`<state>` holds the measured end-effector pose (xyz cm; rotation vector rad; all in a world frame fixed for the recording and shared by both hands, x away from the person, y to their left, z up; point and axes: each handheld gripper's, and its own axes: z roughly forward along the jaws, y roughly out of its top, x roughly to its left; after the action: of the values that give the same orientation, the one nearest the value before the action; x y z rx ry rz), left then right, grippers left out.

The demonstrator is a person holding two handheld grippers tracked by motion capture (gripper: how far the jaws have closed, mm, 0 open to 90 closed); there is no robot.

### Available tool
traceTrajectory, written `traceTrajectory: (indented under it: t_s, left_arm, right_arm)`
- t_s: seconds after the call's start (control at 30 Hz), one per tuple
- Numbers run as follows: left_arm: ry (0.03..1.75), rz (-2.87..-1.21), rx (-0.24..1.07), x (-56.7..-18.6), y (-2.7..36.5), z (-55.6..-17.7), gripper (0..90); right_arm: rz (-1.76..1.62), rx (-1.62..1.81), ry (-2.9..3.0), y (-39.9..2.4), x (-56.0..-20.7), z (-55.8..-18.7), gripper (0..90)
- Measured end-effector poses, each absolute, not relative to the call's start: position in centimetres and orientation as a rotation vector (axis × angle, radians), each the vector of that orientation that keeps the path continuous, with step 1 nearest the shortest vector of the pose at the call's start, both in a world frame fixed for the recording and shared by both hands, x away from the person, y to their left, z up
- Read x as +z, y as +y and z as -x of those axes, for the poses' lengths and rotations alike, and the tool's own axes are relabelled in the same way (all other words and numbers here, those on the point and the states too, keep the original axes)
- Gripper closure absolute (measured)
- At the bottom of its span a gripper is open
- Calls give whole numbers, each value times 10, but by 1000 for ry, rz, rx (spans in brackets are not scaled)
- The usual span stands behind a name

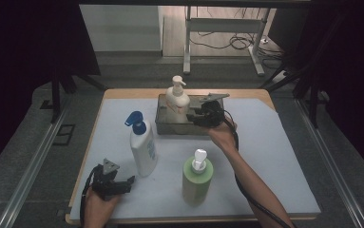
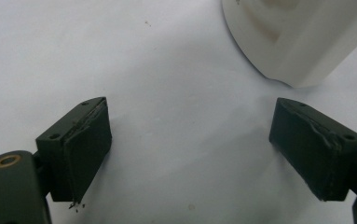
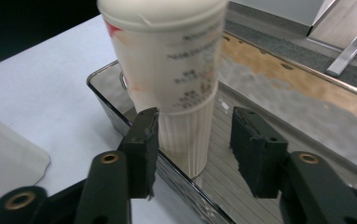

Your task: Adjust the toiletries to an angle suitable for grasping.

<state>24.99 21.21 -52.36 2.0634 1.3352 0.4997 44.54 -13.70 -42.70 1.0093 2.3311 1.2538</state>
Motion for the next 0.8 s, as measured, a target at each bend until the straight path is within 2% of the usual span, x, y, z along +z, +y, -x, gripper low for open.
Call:
traceTrajectory:
  t_s: [0.23, 0.43, 0.47, 0.6, 0.67, 0.8]
  left_arm:
    - [1335, -2063, 499, -524, 212, -250, 127]
    - [1336, -2063, 499, -524, 212, -250, 127]
    - [1335, -2063, 499, -524, 212, -250, 127]
    - [1335, -2063, 499, -524, 212, -250, 127]
    - [1335, -2063, 499, -524, 212, -250, 127]
    - [1335, -2063, 500, -524, 212, -250, 127]
  right_arm:
    - [-1053, 1237, 2336, -141, -429, -451, 622]
    - [-1091, 1208, 2309, -140, -432, -457, 727]
    - [-1117, 1205, 2298, -140, -434, -460, 775]
    - [-1146, 1191, 2285, -140, -437, -463, 815]
    - [-1143, 1171, 2289, -137, -440, -464, 869]
    - [-1135, 1143, 2302, -133, -443, -466, 896]
